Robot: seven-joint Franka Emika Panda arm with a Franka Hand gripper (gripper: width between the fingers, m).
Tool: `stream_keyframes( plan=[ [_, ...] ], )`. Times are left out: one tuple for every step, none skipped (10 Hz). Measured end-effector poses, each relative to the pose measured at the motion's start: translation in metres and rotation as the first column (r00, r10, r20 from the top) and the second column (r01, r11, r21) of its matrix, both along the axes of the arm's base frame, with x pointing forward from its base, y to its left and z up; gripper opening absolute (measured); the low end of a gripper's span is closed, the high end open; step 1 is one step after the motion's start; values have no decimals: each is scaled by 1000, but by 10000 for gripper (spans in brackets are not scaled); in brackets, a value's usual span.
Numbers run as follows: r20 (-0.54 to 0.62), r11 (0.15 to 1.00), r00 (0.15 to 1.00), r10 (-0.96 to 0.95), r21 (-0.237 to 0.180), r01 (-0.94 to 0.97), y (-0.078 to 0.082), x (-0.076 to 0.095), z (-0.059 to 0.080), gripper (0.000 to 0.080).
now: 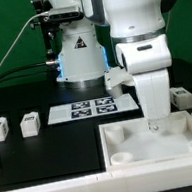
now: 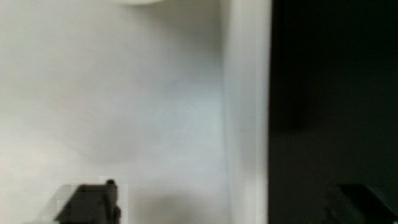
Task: Assemble one leg
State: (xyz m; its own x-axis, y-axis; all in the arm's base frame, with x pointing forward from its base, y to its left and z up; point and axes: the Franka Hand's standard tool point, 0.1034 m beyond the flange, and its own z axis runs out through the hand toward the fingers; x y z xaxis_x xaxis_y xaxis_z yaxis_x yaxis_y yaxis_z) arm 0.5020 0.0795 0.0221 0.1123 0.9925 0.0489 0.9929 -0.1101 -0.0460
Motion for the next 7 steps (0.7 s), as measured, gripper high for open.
stream_keyframes(
  plan=[
    [7, 1000, 1000, -21, -2, 21, 2, 2, 5, 625],
    [15, 999, 999, -49, -4, 49, 2, 3, 10, 625],
    [23, 997, 997, -80, -7, 80, 1, 2, 18, 645],
    [24, 994, 994, -106, -11, 106, -1, -4, 22, 645],
    [26, 987, 986, -162, -14, 163, -3, -11, 25, 648],
    [32, 976, 975, -218, -15, 219, -4, -19, 29, 649],
    [35, 966, 965, -259, -16, 260, -4, -26, 32, 649]
  ],
)
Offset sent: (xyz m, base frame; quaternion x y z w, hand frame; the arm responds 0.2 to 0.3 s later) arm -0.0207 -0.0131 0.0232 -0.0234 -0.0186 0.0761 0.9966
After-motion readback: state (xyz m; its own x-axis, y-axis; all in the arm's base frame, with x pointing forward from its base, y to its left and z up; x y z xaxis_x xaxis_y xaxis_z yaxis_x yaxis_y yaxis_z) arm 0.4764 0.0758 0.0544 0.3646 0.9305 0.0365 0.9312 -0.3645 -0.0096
